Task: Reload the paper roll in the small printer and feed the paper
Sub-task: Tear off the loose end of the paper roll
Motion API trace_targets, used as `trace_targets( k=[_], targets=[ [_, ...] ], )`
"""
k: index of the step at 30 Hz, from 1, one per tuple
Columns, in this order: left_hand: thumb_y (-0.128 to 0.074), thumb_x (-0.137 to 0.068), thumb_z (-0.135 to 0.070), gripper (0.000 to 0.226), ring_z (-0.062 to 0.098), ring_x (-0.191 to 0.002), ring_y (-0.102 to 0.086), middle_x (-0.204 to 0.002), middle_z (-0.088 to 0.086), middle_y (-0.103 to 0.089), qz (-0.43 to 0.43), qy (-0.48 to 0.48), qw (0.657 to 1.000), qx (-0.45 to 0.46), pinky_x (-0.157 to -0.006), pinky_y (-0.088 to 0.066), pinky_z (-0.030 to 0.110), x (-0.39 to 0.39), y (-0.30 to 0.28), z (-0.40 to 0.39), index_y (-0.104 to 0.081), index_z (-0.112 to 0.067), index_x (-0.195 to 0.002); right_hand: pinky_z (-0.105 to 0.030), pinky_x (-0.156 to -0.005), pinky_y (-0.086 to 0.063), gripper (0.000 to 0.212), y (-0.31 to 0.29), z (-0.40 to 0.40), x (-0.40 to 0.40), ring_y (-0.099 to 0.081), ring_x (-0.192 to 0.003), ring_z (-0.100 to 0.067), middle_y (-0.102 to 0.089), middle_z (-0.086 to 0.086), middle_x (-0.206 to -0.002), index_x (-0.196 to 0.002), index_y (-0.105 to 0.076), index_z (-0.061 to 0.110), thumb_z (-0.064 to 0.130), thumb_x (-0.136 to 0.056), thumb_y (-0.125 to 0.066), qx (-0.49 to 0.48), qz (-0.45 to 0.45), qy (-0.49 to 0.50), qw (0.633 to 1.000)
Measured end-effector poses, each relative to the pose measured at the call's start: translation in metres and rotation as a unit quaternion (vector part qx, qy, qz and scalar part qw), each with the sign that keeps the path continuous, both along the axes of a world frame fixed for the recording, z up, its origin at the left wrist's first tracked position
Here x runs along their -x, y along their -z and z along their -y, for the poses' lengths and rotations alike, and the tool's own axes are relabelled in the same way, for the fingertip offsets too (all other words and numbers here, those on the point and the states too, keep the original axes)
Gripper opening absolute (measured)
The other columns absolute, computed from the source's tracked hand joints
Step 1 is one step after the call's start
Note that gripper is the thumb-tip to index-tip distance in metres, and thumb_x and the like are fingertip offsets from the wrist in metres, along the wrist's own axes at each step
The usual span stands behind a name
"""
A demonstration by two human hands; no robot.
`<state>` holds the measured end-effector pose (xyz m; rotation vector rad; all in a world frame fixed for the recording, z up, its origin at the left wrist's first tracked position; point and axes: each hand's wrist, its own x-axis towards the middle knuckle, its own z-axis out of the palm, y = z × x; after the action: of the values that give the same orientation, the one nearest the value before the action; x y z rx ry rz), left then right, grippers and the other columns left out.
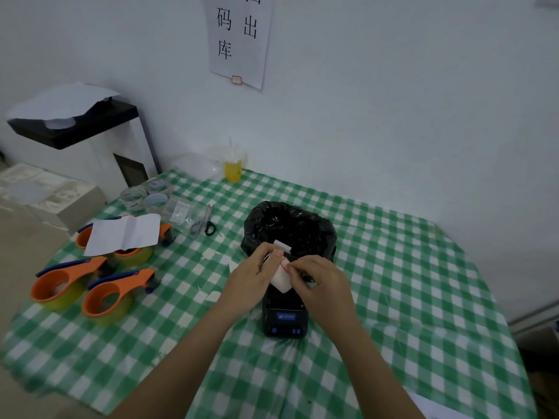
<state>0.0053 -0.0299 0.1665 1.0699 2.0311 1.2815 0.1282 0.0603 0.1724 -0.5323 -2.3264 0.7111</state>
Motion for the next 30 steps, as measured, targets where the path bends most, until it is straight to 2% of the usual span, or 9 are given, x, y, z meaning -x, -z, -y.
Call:
trace_targets(
  k=[3,5,8,12,16,18,22,25,30],
  targets=[
    [-0.033,-0.092,-0.052,0.023,0.011,-0.060,-0.050,-0.065,-0.011,-0.055,-0.003,-0.007,1.000,0.007,-0.064,-0.043,0.034,-0.0003,-0.0006,0.0002,-0.049,-0.039,-0.082,-0.020,-0.074,-0.052,0.022,-0.0014,-0.0006,-0.0029,-0.062,-0.081,-0.005,-0.071,0.006,-0.088,-0.092,-0.072,0.018,0.032,-0.085,-0.056,0.013,-0.004,-0.018,1.000],
    [-0.032,-0.092,-0.053,0.025,0.016,-0.062,-0.053,-0.069,-0.003,-0.059,-0.008,-0.009,1.000,0.017,-0.065,-0.045,0.038,-0.0005,-0.0015,-0.0001,-0.050,-0.037,-0.084,-0.018,-0.073,-0.052,0.023,-0.0024,0.0014,-0.0037,-0.063,-0.080,-0.005,-0.072,0.006,-0.088,-0.092,-0.072,0.017,0.032,-0.085,-0.055,-0.018,0.006,-0.017,1.000],
    [-0.032,-0.092,-0.053,0.027,0.025,-0.069,-0.059,-0.079,0.010,-0.064,-0.026,-0.015,0.999,0.039,-0.067,-0.048,0.043,-0.0020,-0.0027,-0.0017,-0.050,-0.033,-0.087,-0.021,-0.061,-0.054,0.023,-0.0011,0.0049,-0.0020,-0.065,-0.069,-0.008,-0.073,0.005,-0.078,-0.084,-0.072,0.015,0.028,-0.086,-0.054,-0.082,0.014,0.008,0.996],
    [-0.033,-0.090,-0.055,0.029,0.024,-0.069,-0.060,-0.079,0.010,-0.064,-0.046,-0.023,0.997,0.058,-0.067,-0.048,0.041,-0.0032,-0.0028,-0.0025,-0.049,-0.032,-0.086,-0.018,-0.051,-0.047,0.024,0.0021,0.0070,0.0003,-0.059,-0.060,-0.005,-0.070,0.006,-0.071,-0.079,-0.069,0.016,0.029,-0.087,-0.051,-0.076,0.032,0.036,0.996],
    [-0.033,-0.091,-0.054,0.027,0.026,-0.069,-0.059,-0.080,0.011,-0.064,-0.031,-0.023,0.998,0.057,-0.067,-0.048,0.043,-0.0024,-0.0012,-0.0020,-0.049,-0.033,-0.083,-0.017,-0.063,-0.052,0.009,0.0037,0.0026,-0.0033,-0.063,-0.072,-0.003,-0.072,0.007,-0.082,-0.085,-0.070,0.018,0.021,-0.086,-0.062,0.018,0.011,0.027,0.999],
    [-0.034,-0.091,-0.053,0.028,0.023,-0.068,-0.058,-0.079,0.008,-0.064,-0.021,-0.029,0.998,0.056,-0.068,-0.049,0.042,-0.0016,-0.0023,-0.0024,-0.050,-0.031,-0.084,-0.016,-0.067,-0.053,0.010,0.0026,0.0033,-0.0043,-0.064,-0.077,-0.002,-0.074,0.007,-0.087,-0.089,-0.071,0.018,0.021,-0.085,-0.063,0.012,0.003,0.007,1.000],
    [-0.033,-0.091,-0.053,0.029,0.016,-0.066,-0.056,-0.074,-0.001,-0.062,-0.026,-0.034,0.997,0.064,-0.066,-0.045,0.035,-0.0004,-0.0043,-0.0039,-0.051,-0.030,-0.086,-0.016,-0.063,-0.051,0.022,0.0030,0.0068,-0.0013,-0.063,-0.076,-0.002,-0.074,0.007,-0.087,-0.090,-0.071,0.016,0.029,-0.087,-0.054,-0.045,0.000,0.015,0.999],
    [-0.033,-0.090,-0.055,0.031,0.017,-0.064,-0.055,-0.074,0.004,-0.062,-0.039,-0.034,0.996,0.073,-0.063,-0.043,0.033,-0.0003,-0.0033,-0.0043,-0.050,-0.030,-0.087,-0.020,-0.051,-0.049,0.027,0.0049,0.0073,0.0023,-0.060,-0.063,-0.005,-0.071,0.006,-0.077,-0.083,-0.069,0.016,0.033,-0.087,-0.048,-0.060,0.011,0.042,0.997],
    [-0.033,-0.091,-0.054,0.032,0.016,-0.062,-0.052,-0.078,0.008,-0.062,-0.037,-0.027,0.996,0.078,-0.060,-0.040,0.031,-0.0007,-0.0015,-0.0037,-0.050,-0.028,-0.088,-0.024,-0.061,-0.055,0.029,0.0064,0.0064,0.0006,-0.063,-0.069,-0.006,-0.071,0.005,-0.079,-0.082,-0.069,0.016,0.036,-0.086,-0.049,0.039,-0.021,0.033,0.998]
  ],
)
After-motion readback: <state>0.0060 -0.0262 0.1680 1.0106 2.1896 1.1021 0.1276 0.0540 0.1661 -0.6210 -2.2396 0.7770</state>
